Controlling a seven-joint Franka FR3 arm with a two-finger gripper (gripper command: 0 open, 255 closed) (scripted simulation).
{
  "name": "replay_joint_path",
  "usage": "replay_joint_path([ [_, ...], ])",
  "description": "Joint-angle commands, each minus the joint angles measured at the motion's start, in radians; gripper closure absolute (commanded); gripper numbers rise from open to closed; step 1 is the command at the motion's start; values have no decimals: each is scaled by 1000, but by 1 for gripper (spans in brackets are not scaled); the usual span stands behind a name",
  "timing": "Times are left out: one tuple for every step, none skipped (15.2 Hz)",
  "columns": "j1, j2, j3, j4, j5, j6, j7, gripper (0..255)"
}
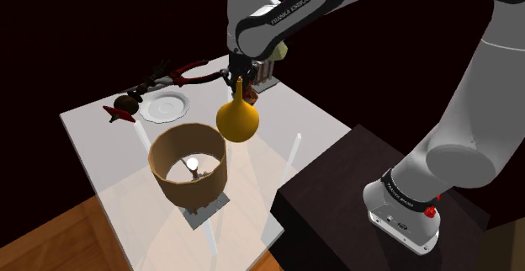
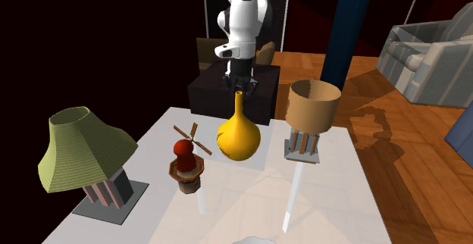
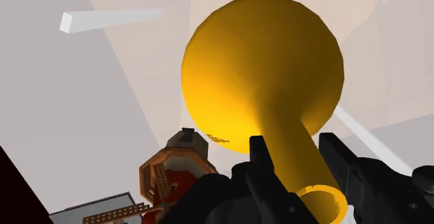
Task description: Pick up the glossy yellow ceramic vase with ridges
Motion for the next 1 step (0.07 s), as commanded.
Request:
replay_joint_path([
  [-1,-6,1,2,3,-7,-2,255],
])
